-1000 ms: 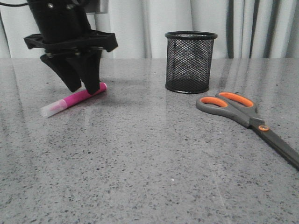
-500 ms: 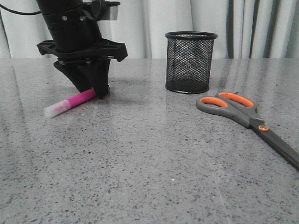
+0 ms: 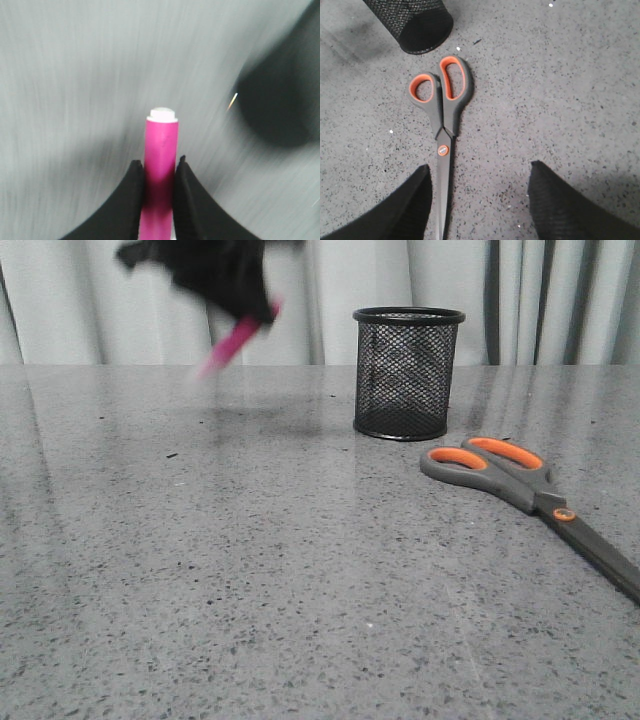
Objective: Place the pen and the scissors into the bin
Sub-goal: 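Lift the pink marker with the left gripper over the mesh cup, then lower the marker into the cup and open the left gripper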
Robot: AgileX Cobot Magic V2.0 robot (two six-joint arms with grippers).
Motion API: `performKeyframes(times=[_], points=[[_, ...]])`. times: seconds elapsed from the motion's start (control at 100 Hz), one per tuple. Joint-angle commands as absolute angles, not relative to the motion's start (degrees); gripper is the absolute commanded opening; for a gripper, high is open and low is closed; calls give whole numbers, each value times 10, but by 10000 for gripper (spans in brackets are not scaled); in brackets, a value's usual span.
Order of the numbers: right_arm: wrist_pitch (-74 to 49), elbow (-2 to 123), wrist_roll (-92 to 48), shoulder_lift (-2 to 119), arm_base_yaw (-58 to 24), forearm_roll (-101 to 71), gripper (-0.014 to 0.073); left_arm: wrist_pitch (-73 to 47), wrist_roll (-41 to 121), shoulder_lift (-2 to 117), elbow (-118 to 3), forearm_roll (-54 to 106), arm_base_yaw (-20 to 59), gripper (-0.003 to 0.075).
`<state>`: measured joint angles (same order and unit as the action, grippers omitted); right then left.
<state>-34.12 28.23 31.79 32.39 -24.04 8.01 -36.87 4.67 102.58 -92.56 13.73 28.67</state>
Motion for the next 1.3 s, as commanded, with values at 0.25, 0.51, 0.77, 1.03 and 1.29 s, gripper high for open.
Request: performKeyframes(times=[0.25,0.51,0.77,1.03,1.29], points=[[-270,303,310,329,-242,115,384,-30,194,983,-951,377,385,-19],[-270,303,310,329,-242,121,384,44,196,1055,-951,375,420,-19],[-273,303,310,329,-242,121,384,52,196,1097,-951,367,422,-19],[-274,303,310,329,-242,121,384,52,196,1106,-951,367,422,-17],[-269,303,310,329,-242,121,384,47,196,1105,-951,351,422,363]])
